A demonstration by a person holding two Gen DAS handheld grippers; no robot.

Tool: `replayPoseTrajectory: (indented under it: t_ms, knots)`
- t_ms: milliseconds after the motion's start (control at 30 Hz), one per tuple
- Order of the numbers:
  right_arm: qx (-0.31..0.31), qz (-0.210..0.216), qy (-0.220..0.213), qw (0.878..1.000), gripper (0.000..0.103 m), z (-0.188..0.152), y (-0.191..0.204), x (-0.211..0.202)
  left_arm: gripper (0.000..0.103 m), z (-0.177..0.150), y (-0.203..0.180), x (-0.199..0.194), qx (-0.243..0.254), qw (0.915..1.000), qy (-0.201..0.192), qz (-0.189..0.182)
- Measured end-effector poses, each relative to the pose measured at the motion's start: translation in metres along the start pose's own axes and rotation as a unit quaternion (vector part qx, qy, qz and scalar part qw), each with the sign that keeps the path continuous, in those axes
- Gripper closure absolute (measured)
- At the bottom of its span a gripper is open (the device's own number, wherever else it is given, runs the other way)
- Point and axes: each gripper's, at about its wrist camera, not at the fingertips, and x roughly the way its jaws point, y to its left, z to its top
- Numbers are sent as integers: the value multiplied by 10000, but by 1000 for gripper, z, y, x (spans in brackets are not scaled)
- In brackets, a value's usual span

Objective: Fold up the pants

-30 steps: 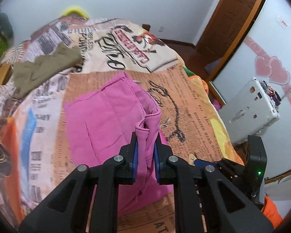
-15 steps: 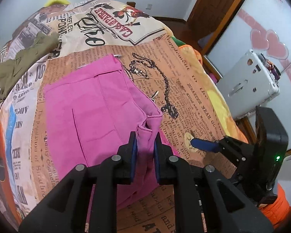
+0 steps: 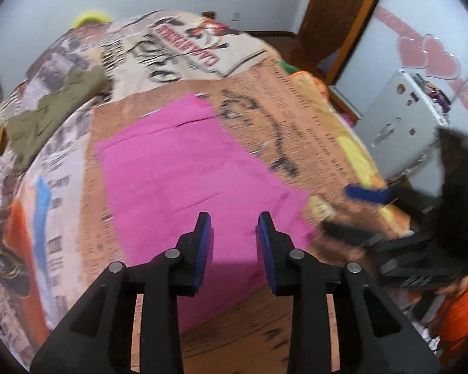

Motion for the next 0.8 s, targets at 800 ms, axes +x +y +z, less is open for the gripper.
replayPoseTrajectory:
  t_ms: [800]
  knots:
    - [-275,-309,7,9991,32,-6,10,31,61,-6,56,7,-79,9959,-17,897]
